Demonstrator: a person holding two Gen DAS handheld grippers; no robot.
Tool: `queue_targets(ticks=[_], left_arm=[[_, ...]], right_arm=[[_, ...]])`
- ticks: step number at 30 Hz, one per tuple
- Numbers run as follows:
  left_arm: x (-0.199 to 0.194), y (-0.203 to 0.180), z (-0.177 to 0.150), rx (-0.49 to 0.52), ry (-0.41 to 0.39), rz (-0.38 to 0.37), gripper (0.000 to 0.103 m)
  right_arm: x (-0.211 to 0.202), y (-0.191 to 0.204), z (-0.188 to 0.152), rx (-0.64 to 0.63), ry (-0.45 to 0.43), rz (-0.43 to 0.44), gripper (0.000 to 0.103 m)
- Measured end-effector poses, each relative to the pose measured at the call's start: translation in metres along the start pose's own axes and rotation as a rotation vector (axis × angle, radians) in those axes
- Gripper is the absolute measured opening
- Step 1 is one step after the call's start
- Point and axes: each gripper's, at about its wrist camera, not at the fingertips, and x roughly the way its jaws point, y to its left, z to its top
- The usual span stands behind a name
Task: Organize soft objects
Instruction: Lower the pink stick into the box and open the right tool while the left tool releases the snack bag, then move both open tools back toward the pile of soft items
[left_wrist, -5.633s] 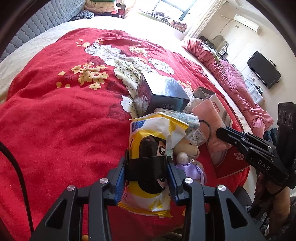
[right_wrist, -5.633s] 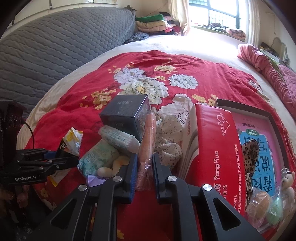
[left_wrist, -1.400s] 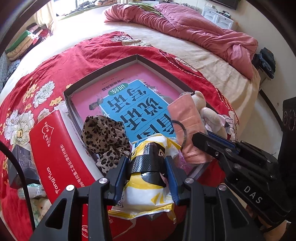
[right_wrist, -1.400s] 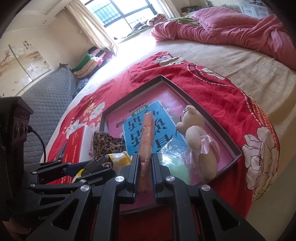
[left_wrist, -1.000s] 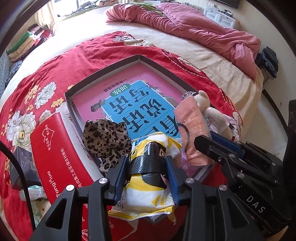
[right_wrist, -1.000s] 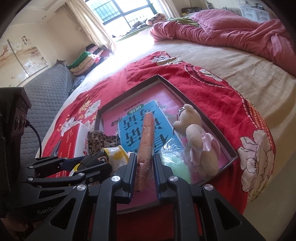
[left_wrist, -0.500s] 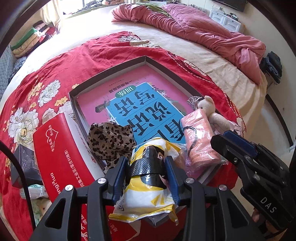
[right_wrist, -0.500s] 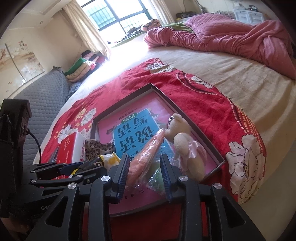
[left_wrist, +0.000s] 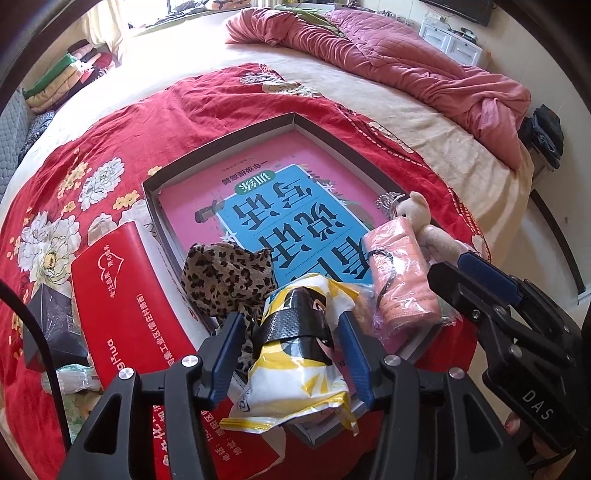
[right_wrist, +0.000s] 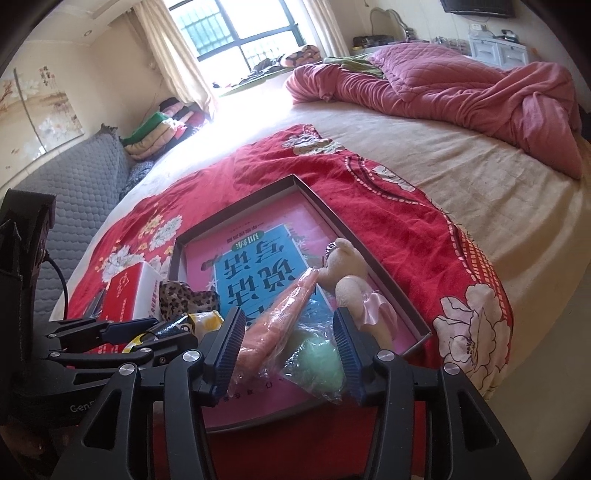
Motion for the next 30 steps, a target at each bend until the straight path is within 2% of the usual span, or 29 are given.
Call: queue_targets(ticks=[5, 15, 18, 30], left_arm=[[0.0, -0.002, -0.001, 0.017, 0.006, 0.001, 0.058], [-0.011, 0.005, -0.005, -0.009, -0.033, -0.037, 0.065], [-0.016, 0.009, -0.004, -0.025, -0.05, -0.04, 0.068], [-0.04, 0.019, -0.012, -0.044, -0.107, -0.033, 0.072]], right_arm=[[-0.002, 0.001, 0.001, -0.008, -0.005, -0.017, 0.058], [-0.003, 0.0, 0.001, -0.022, -0.022, -0.054, 0.06], [-0.004, 0.0, 0.001, -0.026, -0.023, -0.068, 0.067], [-0.011, 0.005, 0.004, -0.054, -0.053, -0.109, 0.068]])
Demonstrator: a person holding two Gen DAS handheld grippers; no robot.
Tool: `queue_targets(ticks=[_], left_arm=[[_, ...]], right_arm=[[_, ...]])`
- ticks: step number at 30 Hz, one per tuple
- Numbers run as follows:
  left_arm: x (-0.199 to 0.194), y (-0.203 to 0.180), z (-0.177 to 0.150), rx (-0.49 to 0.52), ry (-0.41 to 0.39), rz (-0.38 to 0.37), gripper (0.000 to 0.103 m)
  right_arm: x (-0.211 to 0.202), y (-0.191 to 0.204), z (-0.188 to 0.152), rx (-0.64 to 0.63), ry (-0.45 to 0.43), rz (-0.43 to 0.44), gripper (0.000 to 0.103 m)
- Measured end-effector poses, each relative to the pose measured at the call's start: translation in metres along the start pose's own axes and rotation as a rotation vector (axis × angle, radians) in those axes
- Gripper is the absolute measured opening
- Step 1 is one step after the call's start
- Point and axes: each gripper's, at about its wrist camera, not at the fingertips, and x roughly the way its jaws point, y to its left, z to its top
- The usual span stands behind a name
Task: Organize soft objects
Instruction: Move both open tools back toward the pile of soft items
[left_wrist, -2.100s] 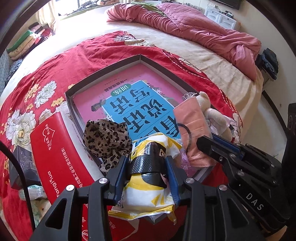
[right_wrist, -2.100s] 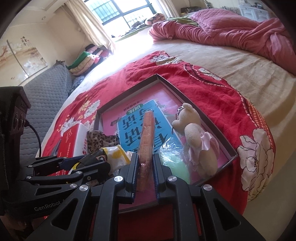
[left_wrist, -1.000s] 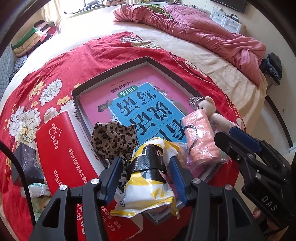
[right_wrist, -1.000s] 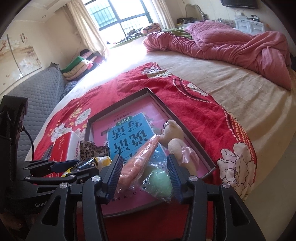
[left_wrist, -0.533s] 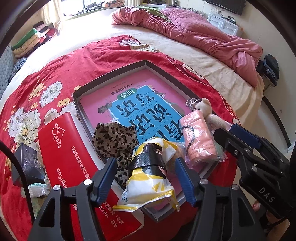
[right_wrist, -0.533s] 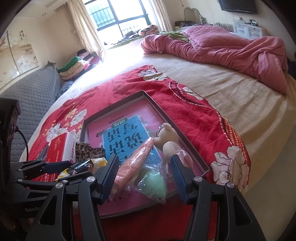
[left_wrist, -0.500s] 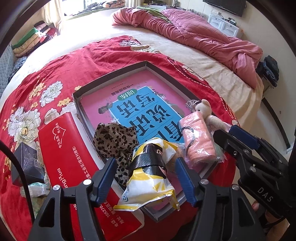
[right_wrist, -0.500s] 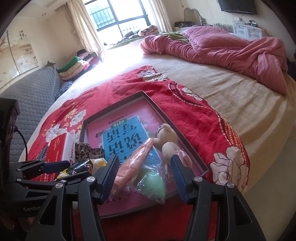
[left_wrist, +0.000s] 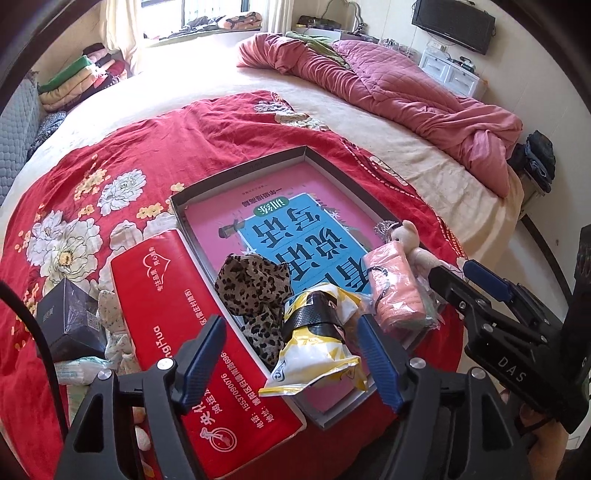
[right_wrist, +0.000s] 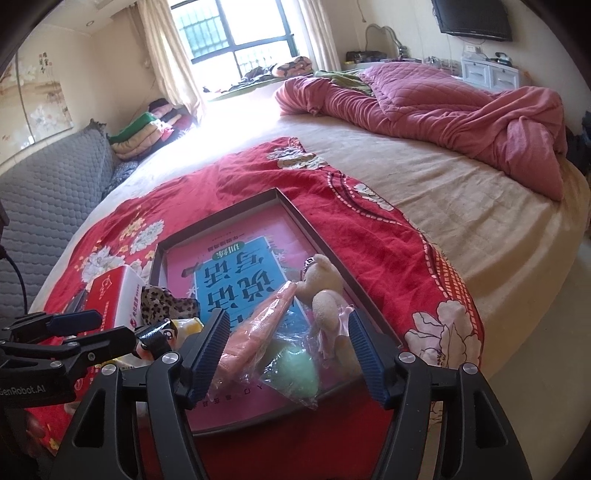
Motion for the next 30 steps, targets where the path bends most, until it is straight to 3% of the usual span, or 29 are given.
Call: queue_targets(ticks=[23, 30], left_arm=[[-0.045, 0.017, -0.023, -0.008, -0.079, 0.021, 0.081], [-0.055, 0.025, -0.035, -0.011, -0.091, 0.028, 0.081]], right_arm=[[-0.051, 0.033, 0.003, -0.109, -0.121, -0.073, 0.076], [-0.066, 0.045, 0.001, -0.066, -0.152, 0.019, 0.078]])
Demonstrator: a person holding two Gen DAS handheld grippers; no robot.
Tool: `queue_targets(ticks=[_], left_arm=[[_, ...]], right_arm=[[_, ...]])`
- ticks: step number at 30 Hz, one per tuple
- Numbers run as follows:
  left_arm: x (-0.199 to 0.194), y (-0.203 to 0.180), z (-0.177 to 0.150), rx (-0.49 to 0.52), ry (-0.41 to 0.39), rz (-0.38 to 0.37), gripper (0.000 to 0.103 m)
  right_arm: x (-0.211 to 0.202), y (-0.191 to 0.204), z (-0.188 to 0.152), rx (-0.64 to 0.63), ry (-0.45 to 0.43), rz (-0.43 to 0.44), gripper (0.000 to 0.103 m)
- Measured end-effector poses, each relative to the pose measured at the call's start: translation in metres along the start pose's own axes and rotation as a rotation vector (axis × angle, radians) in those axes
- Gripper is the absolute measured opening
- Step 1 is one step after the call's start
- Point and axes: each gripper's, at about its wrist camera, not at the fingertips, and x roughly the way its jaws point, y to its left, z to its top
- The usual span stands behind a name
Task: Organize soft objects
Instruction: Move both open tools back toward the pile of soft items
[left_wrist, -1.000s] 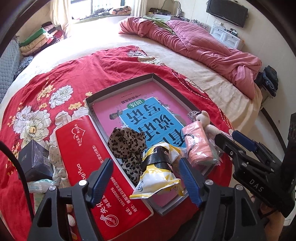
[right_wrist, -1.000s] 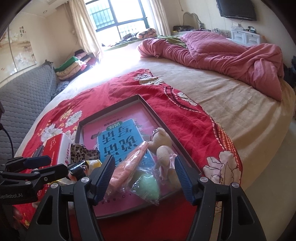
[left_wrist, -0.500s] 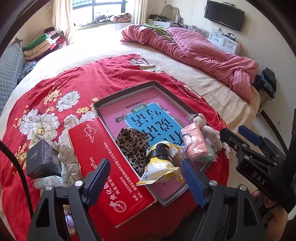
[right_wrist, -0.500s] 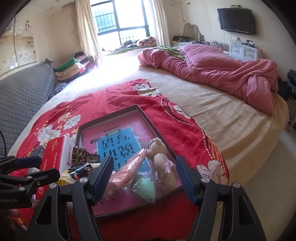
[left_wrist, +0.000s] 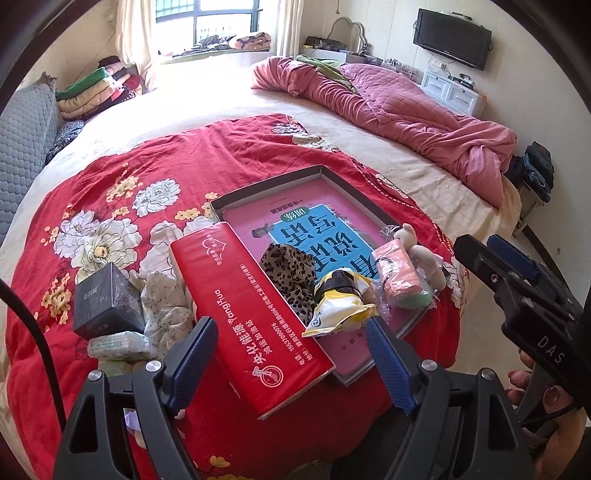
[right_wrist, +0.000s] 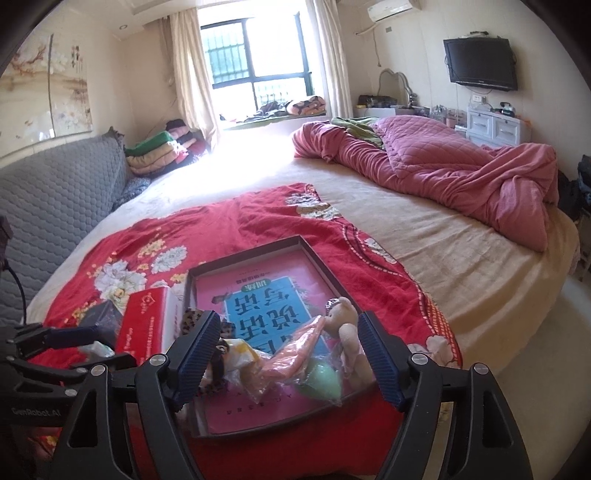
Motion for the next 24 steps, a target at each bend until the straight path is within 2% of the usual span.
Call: queue_targets(ticks=[24], left_arm=[[-0.039, 0.04, -0.029, -0.046, -0.027, 0.024, 0.082]], right_arm=[[-0.029, 0.078, -0.005, -0.206, 0.003, 0.009, 0.079]])
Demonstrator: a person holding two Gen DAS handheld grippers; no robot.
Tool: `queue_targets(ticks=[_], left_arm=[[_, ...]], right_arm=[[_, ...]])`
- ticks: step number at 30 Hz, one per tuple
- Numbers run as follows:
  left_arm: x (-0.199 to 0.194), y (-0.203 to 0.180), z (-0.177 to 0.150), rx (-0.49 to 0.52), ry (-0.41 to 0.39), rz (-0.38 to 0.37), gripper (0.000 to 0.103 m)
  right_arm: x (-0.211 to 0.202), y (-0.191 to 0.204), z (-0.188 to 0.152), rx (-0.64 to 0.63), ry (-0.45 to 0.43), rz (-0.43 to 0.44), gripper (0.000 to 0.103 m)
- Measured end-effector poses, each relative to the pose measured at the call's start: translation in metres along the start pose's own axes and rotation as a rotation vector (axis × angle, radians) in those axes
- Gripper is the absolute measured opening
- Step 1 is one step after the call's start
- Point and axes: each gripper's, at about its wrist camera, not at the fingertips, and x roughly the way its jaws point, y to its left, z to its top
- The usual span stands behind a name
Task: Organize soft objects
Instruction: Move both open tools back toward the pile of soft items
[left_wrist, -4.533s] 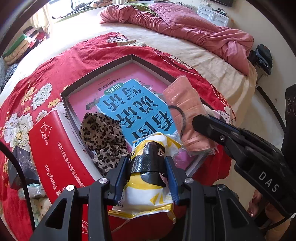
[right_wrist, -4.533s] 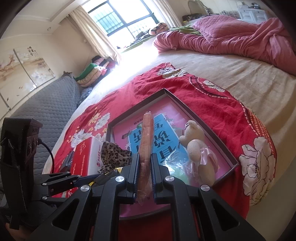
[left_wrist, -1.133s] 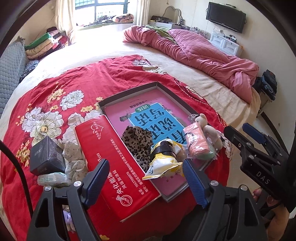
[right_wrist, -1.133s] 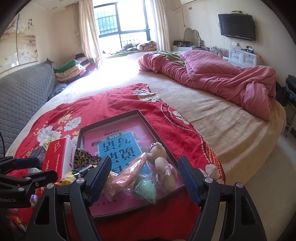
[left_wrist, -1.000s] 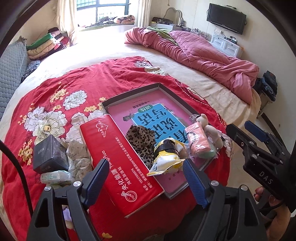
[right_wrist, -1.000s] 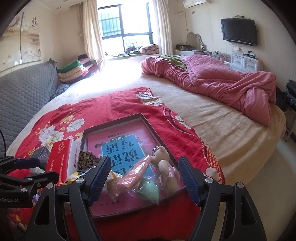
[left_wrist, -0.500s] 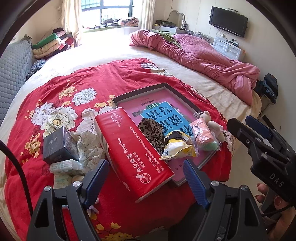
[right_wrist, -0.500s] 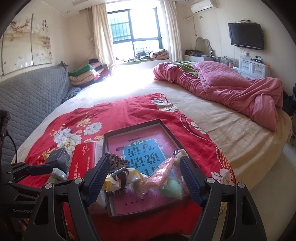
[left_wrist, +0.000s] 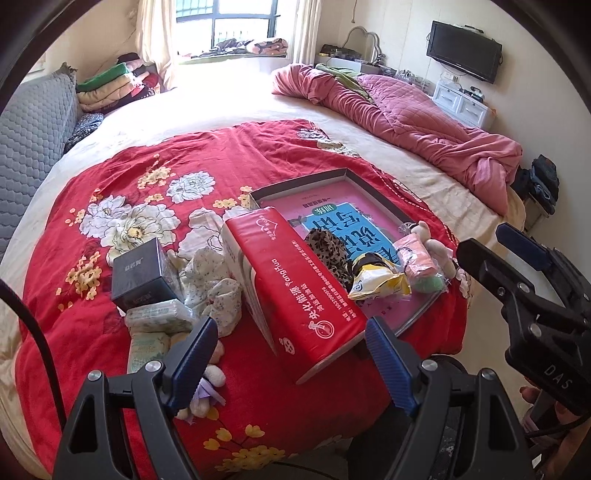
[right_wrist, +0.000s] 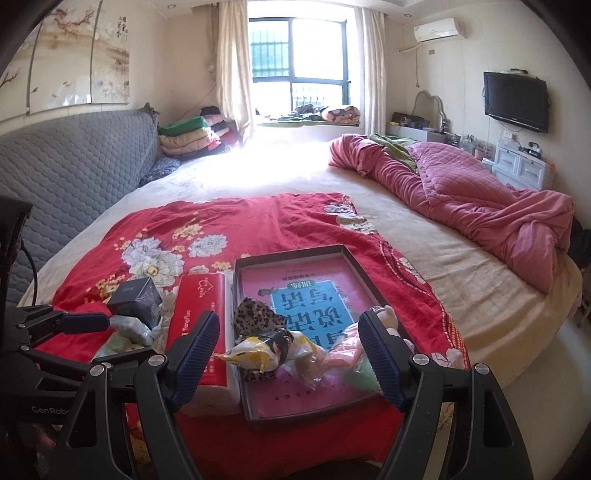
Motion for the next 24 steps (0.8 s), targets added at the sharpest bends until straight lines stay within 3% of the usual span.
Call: queue_targets(ticks=[24], left_arm=[[-0.009, 0.072, -0.032, -0.117, 0.021, 0.05, 0.082]], right_arm=[[0.002, 0.07, 0.002, -0.154, 0.007, 0.094, 0.079]])
